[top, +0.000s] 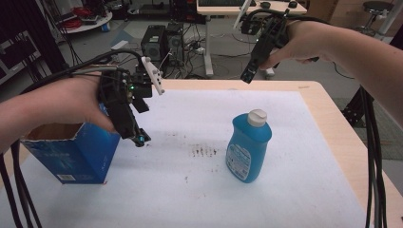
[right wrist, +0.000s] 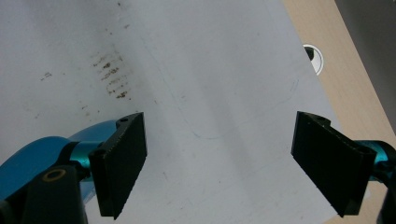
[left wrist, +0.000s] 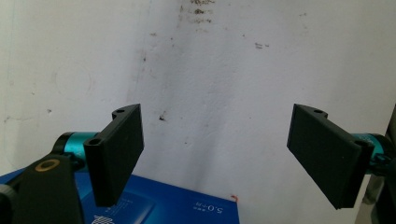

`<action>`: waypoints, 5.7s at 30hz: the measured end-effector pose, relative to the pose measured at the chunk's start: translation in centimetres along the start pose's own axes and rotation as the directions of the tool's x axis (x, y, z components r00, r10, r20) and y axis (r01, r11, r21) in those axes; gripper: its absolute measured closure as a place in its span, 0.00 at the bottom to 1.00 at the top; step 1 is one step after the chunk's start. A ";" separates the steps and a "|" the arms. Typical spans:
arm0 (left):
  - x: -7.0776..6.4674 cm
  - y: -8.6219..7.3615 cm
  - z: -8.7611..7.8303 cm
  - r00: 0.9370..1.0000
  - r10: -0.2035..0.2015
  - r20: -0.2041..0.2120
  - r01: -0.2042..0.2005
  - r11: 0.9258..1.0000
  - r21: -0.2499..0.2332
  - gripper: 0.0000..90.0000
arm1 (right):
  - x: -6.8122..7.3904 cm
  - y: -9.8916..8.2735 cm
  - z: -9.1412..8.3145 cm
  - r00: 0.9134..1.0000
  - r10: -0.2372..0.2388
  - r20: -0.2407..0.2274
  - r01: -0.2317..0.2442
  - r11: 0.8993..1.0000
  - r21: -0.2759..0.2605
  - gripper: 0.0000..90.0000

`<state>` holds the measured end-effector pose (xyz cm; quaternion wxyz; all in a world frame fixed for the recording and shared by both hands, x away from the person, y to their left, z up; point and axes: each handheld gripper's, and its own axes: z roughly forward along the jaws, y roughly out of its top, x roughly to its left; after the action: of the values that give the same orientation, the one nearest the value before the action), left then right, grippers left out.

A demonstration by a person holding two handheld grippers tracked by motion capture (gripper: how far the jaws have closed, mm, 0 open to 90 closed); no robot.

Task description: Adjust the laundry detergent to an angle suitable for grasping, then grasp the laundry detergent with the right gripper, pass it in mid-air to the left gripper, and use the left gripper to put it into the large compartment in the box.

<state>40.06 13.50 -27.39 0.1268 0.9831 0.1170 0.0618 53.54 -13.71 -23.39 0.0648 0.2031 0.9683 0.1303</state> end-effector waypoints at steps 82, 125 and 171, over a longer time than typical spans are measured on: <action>-0.3 0.2 -0.2 1.000 0.025 -0.002 -0.025 1.000 0.001 0.21 | 0.2 -2.6 -2.1 0.999 0.044 -0.028 -0.047 0.993 -0.109 0.19; -1.0 0.2 -0.9 0.999 0.042 -0.019 -0.042 0.999 -0.006 0.21 | 1.6 -4.3 -3.9 0.999 0.044 -0.019 -0.046 0.986 -0.162 0.19; -0.6 -0.3 -1.2 0.998 0.051 -0.025 -0.051 0.999 -0.019 0.21 | 11.4 -15.6 -4.8 0.990 0.139 0.038 -0.113 0.915 -0.386 0.19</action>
<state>39.25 13.94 -26.33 0.1333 0.9836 0.0929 0.0783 36.44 -23.93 -24.01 0.1260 0.2525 0.9064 0.3143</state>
